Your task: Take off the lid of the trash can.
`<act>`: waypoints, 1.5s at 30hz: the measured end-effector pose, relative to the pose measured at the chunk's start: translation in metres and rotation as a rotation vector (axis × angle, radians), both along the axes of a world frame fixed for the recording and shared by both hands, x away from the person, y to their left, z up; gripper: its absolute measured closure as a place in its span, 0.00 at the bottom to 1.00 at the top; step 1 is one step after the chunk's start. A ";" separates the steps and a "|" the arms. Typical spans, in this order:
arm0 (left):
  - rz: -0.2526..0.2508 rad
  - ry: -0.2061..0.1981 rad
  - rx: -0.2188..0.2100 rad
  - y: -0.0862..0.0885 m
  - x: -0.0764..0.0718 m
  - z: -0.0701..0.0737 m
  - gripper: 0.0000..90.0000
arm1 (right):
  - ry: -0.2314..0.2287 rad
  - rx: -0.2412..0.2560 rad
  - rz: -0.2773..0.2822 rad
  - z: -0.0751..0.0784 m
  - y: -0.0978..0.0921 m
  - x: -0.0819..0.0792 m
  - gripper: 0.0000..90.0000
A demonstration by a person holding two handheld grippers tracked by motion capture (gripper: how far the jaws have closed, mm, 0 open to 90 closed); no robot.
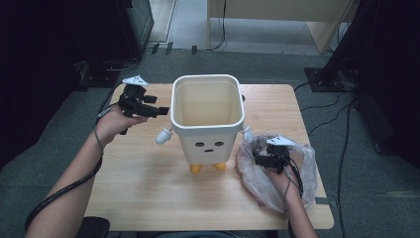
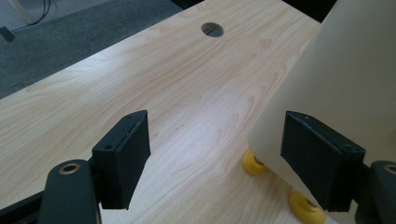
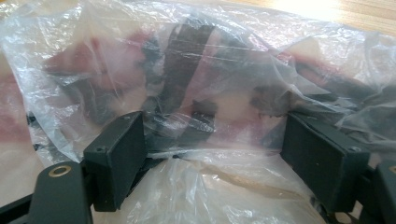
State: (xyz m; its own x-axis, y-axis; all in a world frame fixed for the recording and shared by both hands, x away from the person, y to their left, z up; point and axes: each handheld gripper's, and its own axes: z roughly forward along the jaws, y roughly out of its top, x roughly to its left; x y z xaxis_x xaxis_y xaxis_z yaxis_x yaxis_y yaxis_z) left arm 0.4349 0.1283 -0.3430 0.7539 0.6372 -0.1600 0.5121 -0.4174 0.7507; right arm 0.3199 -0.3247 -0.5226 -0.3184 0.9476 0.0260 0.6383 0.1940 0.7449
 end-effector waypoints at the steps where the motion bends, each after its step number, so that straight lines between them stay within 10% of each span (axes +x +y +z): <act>1: 0.000 0.000 0.000 0.000 0.000 0.000 0.27 | 0.000 0.000 0.000 0.000 0.000 0.000 0.23; 27: -0.019 -0.086 -0.044 -0.003 -0.002 0.049 0.27 | 0.000 0.001 0.000 0.000 0.000 0.000 0.23; 45: -0.013 -0.056 -0.057 -0.007 0.001 0.075 0.28 | 0.000 0.001 0.000 0.000 0.000 0.000 0.23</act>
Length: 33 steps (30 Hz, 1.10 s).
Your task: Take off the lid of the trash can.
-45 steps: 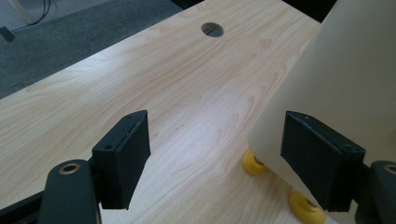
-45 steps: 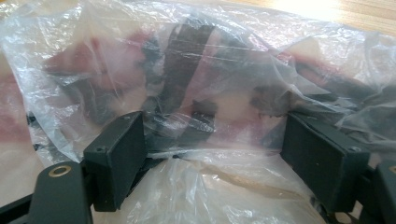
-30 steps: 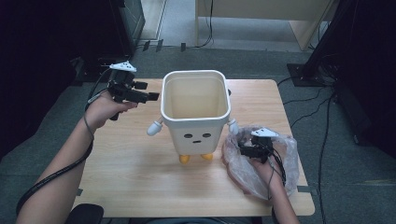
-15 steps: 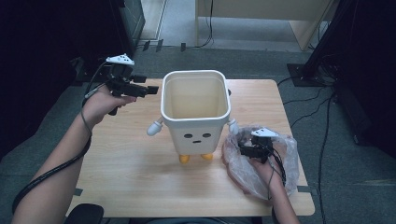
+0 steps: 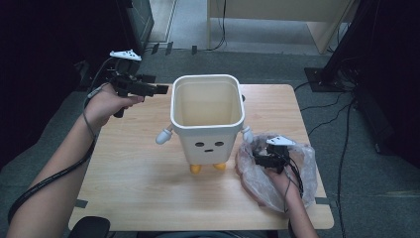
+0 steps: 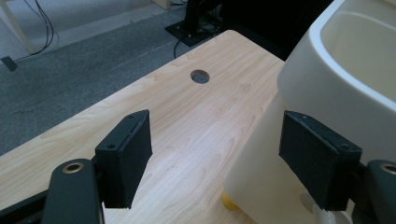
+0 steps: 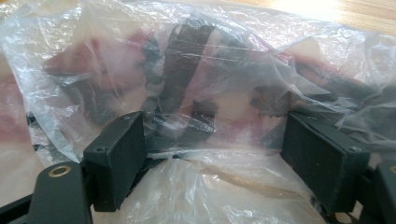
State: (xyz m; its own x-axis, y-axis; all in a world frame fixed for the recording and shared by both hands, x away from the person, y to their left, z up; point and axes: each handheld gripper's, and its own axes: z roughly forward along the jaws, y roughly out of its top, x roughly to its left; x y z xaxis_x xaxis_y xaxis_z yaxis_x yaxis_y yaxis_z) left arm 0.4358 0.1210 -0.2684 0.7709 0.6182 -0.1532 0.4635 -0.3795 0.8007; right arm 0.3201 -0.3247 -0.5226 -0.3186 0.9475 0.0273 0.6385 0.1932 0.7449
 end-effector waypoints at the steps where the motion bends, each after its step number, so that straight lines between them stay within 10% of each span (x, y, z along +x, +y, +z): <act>1: 0.004 -0.003 0.003 0.000 0.000 0.002 0.28 | 0.000 0.000 0.000 0.000 0.000 0.000 0.23; 33: -0.056 -0.021 0.007 -0.035 0.005 0.038 0.37 | 0.000 0.000 0.000 0.000 0.000 0.000 0.23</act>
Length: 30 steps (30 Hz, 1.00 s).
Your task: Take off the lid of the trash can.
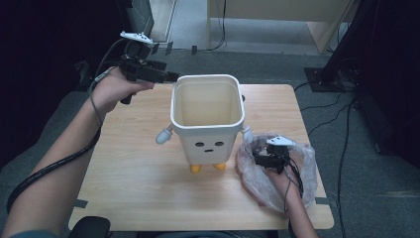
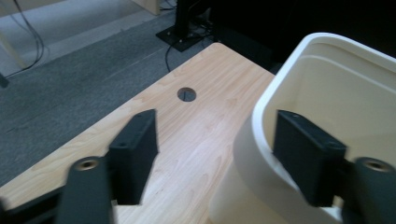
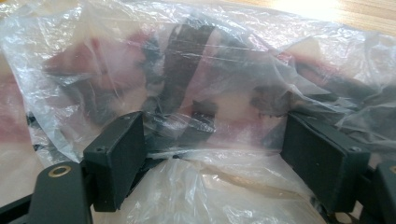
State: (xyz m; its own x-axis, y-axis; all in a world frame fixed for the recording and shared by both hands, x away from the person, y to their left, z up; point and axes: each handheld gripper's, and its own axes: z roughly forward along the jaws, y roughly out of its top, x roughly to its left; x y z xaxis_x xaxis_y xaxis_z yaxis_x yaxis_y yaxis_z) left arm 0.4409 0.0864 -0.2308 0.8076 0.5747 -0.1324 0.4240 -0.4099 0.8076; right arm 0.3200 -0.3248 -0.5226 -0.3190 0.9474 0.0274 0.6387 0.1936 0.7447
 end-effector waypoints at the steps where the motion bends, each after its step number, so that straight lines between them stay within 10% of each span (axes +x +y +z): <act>1: 0.002 -0.006 0.002 -0.002 0.000 -0.001 0.36 | 0.000 0.000 0.000 0.000 0.000 0.000 0.23; 30: -0.112 0.005 0.049 -0.033 0.005 -0.022 0.76 | 0.002 0.002 0.000 0.000 0.000 0.000 0.23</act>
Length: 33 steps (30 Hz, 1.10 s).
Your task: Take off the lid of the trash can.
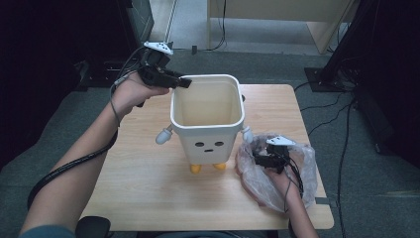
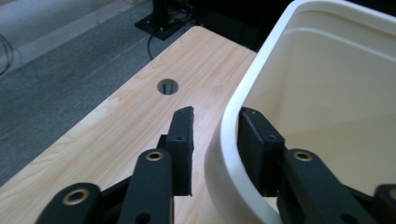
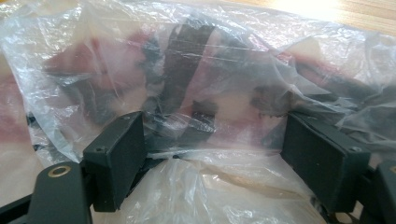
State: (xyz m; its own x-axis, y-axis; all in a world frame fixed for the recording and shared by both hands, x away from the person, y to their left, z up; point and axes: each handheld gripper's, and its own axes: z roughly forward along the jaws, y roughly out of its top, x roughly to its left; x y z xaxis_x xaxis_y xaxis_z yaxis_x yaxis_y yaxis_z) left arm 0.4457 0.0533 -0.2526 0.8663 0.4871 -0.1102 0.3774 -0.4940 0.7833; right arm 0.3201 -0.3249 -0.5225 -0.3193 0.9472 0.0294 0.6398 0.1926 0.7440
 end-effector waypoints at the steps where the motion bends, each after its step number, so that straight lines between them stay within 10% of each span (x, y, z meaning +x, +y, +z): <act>1: -0.003 -0.004 -0.002 -0.001 0.000 0.000 0.78 | 0.000 0.000 0.000 0.000 0.000 0.000 0.23; 10: -0.014 -0.029 0.045 -0.006 -0.005 0.004 0.85 | -0.001 0.000 -0.001 0.000 0.000 0.000 0.23; 19: -0.016 -0.035 -0.015 0.000 -0.005 0.013 0.85 | 0.000 -0.001 0.000 0.000 0.000 0.000 0.23; 33: -0.024 0.084 -0.049 0.003 0.004 0.015 0.86 | -0.001 -0.001 0.000 0.000 0.000 0.000 0.23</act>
State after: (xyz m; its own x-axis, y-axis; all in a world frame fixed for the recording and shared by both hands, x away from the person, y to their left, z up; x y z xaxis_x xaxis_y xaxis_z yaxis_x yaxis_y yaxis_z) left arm 0.4496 0.0565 -0.2371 0.8646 0.4582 -0.2060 0.4308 -0.4654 0.7732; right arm 0.3201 -0.3248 -0.5226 -0.3191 0.9473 0.0284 0.6391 0.1930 0.7445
